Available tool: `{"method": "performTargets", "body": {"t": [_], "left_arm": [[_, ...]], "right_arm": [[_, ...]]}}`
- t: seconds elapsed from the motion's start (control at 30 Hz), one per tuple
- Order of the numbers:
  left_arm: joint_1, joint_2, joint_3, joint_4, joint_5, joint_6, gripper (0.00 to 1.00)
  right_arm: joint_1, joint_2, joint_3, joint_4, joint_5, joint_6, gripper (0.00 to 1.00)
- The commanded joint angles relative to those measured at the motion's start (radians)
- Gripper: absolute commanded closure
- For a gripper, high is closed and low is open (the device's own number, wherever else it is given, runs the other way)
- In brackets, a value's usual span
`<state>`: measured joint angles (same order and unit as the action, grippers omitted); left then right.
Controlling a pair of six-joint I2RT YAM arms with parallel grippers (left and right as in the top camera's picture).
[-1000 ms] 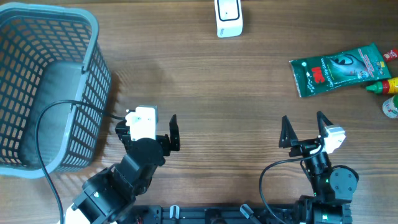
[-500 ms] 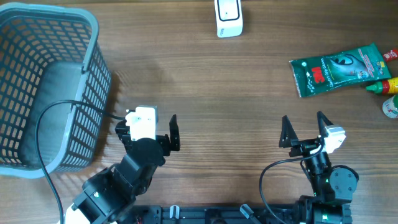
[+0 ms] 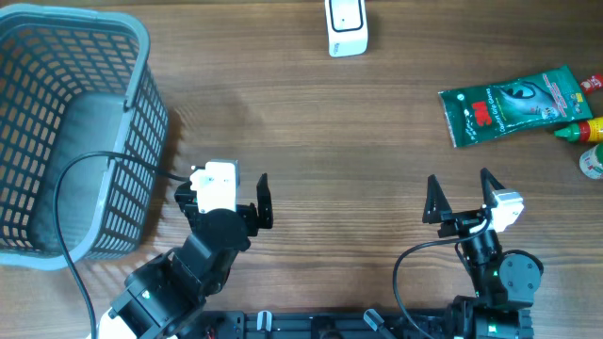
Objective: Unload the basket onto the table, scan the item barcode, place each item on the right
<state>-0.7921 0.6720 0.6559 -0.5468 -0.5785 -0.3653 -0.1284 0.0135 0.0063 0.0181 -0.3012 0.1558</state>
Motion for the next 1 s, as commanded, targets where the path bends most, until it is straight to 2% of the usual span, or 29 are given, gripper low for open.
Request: {"method": "performTargets", "body": {"t": [0.0,0.1,0.27,0.4,0.7,0.97], "left_arm": [[0.006,-0.005,0.01,0.001,0.02,-0.006,0.0],[0.079,-0.014,0.007,0.033,0.047,-0.01,0.0],[0.341,-0.122,-0.09,0.156,0.314,-0.006,0.0],[0.475,-0.275,-0.218,0.239,0.433,0.048,0.0],[0.644,-0.555,-0.413,0.291,0.507,0.048,0.0],[0.708,-0.66,-0.561,0.519,0.507,0.082,0.0]], "right_arm": [[0.007,-0.01,-0.001,0.003,0.018,0.008,0.0],[0.007,-0.01,-0.001,0.003,0.018,0.008,0.0],[0.007,-0.01,-0.001,0.003,0.018,0.008,0.0],[0.007,-0.01,-0.001,0.003,0.018,0.008,0.0],[0.007,-0.01,-0.001,0.003,0.018,0.008,0.0],[0.007,-0.01,-0.001,0.003,0.018,0.008,0.0]]}}
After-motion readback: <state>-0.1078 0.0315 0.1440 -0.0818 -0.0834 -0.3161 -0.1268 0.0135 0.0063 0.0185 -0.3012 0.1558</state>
